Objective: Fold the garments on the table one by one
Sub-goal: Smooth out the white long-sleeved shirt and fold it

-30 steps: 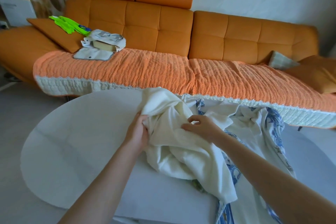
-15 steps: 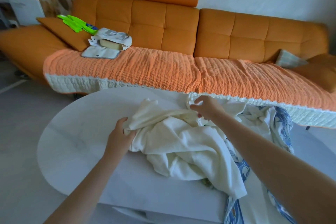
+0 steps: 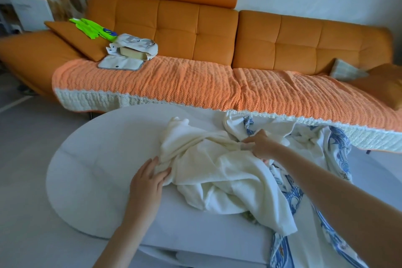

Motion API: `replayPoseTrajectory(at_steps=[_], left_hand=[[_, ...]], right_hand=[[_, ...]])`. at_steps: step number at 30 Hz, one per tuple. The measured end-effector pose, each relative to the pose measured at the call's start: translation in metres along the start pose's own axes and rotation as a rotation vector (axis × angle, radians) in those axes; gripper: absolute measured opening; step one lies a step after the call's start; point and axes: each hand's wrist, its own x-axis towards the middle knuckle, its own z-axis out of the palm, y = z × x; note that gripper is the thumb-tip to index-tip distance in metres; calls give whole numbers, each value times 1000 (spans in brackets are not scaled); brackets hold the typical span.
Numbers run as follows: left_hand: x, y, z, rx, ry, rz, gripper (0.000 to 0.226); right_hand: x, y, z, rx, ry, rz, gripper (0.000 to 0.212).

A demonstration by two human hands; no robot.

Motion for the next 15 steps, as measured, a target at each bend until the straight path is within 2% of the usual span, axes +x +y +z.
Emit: replayPoseTrajectory(at_steps=[2,4,7,10,12,13,15], left_hand=[[-4,-2,3,-27,45,-28,40],[0,-3,2,-46,72,-53,40],[4,1,2,-85,79,-78,42],[4,7,0,-96,96,-16,39],[6,8,-2,-118,103,10,37],[7,8,-2,-131,103,15,37],[6,9,0,-158,89,-12,37]], right_hand=[[0,4,0,-76,122,-25,17],[-1,6,-4,41,237,-48,3],[2,6,-14,292,299,-77,7],[1,2,-32,691,491,-20,15],[1,-2,-45,868,614,0,12],[1,-3,-50,899,670,-2,13],[3,-2,-57,741,729,9,27]])
